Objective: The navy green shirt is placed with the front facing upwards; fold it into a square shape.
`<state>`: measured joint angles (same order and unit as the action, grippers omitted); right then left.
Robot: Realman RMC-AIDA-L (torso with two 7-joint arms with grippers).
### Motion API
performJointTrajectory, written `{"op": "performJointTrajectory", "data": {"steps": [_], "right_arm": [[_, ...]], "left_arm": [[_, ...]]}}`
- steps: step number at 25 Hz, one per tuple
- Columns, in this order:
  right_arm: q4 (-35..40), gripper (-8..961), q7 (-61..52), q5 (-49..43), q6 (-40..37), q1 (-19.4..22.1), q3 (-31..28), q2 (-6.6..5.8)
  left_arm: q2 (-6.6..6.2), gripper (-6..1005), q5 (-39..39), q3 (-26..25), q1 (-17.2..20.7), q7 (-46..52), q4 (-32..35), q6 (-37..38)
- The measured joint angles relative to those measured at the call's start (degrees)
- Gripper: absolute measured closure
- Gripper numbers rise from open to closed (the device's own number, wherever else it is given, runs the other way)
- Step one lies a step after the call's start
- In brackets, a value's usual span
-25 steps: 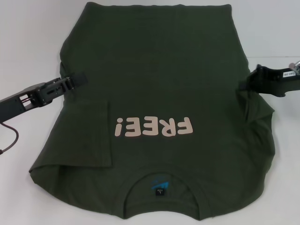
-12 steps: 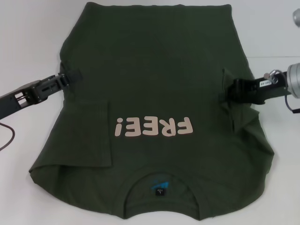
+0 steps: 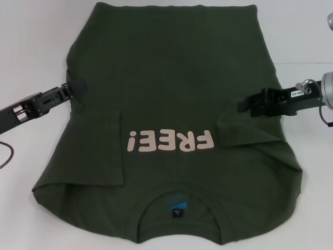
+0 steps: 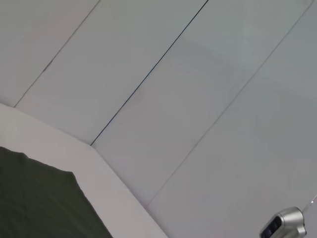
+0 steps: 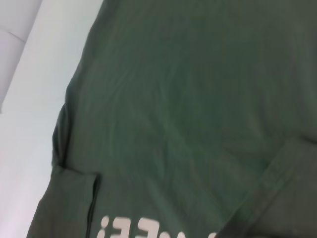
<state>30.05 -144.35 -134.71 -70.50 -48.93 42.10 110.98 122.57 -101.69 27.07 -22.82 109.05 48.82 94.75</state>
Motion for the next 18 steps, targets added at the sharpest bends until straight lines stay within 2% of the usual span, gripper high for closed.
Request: {"op": "performJointTrajectory", "data": {"steps": [6,10,15,18], "right_arm": [[3.3,337,6.1,0.1,-6.9,1.8,-1.2,-1.01],[7.3,334,6.8,0.4,-12.0,4.3,-2.9,-1.54],[10.4,331,7.0,3.2,-16.3,6.8,-4.3,-2.70],[10.8,330,7.0,5.1,-16.6,7.6,-4.3,-3.05]], "left_arm": [[-2.00,517,-0.6,0.0,1.3,11.0,0.1,1.4],[-3.24,519,-2.4,-0.6,2.7,19.0,1.2,4.8],[-4.75,522,-14.2,-6.8,2.4,27.5,2.7,10.2],[-4.99,524,-19.7,-8.7,2.4,30.0,3.5,11.0]]}}
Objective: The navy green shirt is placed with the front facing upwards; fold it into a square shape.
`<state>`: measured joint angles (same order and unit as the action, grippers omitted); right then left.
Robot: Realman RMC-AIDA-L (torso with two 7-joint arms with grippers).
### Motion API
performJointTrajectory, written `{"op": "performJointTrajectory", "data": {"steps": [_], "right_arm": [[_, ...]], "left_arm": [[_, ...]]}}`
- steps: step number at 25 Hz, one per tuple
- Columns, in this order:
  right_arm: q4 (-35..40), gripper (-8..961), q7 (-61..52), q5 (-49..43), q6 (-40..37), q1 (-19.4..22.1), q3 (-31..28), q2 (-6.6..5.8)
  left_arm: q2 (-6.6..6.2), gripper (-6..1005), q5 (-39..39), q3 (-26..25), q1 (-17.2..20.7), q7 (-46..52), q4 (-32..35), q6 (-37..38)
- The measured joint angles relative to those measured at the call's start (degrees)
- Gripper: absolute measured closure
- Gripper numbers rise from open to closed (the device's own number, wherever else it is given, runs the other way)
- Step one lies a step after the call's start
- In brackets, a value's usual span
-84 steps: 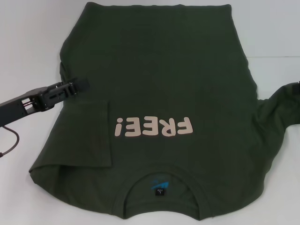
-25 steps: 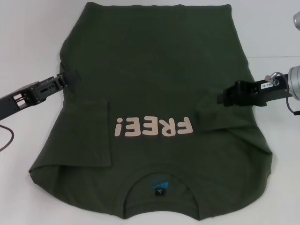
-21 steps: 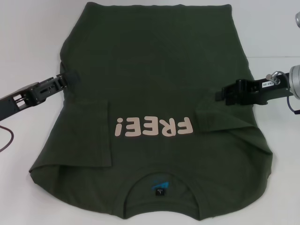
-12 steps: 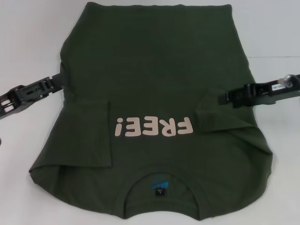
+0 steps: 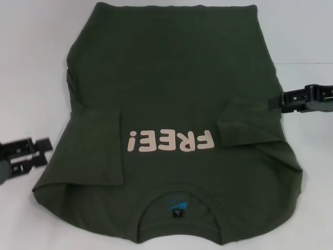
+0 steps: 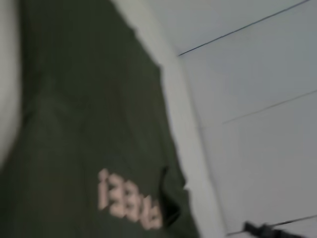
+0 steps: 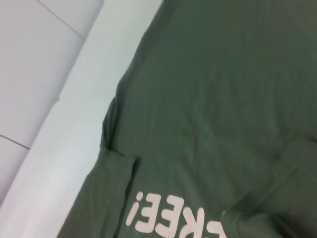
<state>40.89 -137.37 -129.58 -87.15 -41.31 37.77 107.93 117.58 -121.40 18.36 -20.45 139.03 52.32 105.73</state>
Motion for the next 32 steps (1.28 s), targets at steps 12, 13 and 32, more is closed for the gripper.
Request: {"op": "performJointTrajectory", "data": {"steps": [12,13,32], "right_arm": [[-0.3,329,0.0,0.7,-0.1,0.1,-0.2,0.39],[-0.3,329,0.0,0.7,0.0,0.1,-0.2,0.40],[-0.6,330,0.0,0.6,0.1,0.8,-2.1,-0.09]], "left_arm": [[0.41,531,-12.1,-0.6,0.8,6.9,-0.1,-6.7],[0.46,532,-12.1,-0.6,1.1,7.1,-0.5,-7.4],[0.38,544,-13.7,-1.7,1.1,8.5,-8.1,-16.1]]}}
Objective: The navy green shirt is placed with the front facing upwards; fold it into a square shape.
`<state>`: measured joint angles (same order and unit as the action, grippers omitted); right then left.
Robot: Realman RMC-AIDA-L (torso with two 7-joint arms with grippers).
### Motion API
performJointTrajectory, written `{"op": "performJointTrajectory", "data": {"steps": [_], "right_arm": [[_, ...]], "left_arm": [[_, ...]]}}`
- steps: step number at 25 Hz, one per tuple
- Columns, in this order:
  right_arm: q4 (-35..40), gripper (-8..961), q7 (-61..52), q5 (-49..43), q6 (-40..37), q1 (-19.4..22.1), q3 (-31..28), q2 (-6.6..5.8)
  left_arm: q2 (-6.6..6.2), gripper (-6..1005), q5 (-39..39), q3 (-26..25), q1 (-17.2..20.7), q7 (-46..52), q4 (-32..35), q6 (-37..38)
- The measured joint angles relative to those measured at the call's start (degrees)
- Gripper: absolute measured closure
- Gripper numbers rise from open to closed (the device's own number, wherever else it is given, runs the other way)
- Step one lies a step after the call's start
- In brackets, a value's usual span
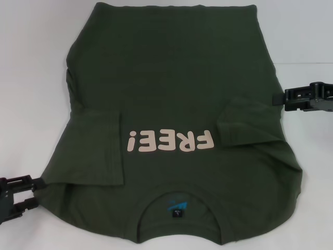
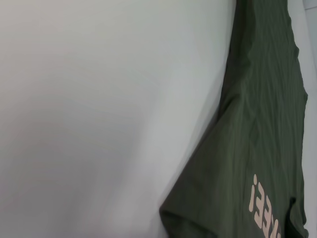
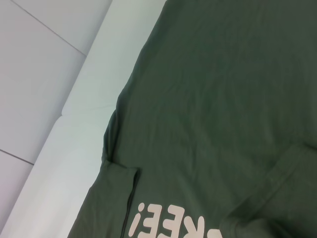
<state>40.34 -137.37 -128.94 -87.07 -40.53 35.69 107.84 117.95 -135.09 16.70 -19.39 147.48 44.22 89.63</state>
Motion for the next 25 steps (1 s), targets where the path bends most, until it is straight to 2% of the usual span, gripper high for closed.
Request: {"op": "performJointTrajectory", "data": {"steps": [18,25], "right_arm": [[0.0,331,0.0,0.0,0.2,0.2,-0.1,0.00],[0.0,332,0.0,0.0,0.2,0.1,-0.1,0.04]], "left_arm": [[0.01,555,0.1,-0.4,-0.8,-0.2,-3.7,-3.8],[-0.02,559,0.0,-0.2,-3.0,-0.5,-6.0,-7.4]]}}
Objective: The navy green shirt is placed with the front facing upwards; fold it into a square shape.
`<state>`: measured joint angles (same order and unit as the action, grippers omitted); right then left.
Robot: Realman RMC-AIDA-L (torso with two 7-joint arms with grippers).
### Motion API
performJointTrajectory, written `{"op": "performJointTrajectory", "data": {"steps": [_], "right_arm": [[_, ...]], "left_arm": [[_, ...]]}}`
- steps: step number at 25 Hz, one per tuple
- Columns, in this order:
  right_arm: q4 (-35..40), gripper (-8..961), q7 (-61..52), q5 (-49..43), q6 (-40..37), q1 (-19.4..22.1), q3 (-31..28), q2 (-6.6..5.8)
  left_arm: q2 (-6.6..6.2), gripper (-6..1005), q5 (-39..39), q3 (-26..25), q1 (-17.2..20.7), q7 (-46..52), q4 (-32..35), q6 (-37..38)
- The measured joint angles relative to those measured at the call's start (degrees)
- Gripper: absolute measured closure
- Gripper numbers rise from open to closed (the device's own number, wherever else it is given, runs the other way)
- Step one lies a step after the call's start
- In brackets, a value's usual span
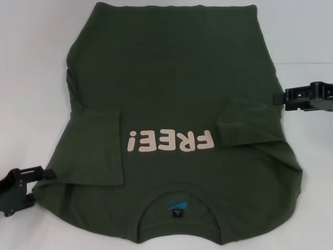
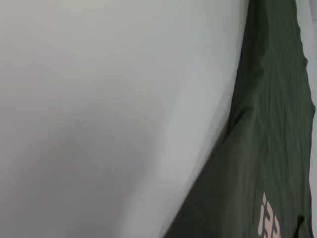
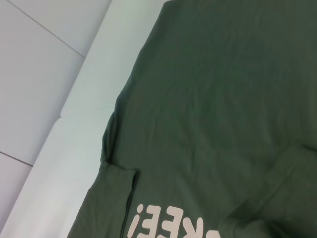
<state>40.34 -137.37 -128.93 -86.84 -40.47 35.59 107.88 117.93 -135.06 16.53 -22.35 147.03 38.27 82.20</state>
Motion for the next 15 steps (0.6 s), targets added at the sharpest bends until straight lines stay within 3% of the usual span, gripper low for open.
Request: {"op": "performJointTrajectory", "data": {"steps": [13,15], "right_arm": [[0.0,334,0.0,0.2,-0.4,0.4,-1.6,0.02],[0.0,334,0.0,0.2,-0.4,0.4,-1.7,0.00]], "left_arm": [[-0.33,567,0.7,-0.3,-0.6,-1.8,0.4,0.6],[-0.34,658,0.7,-0.2,-0.6,-1.8,0.4,0.6]]}}
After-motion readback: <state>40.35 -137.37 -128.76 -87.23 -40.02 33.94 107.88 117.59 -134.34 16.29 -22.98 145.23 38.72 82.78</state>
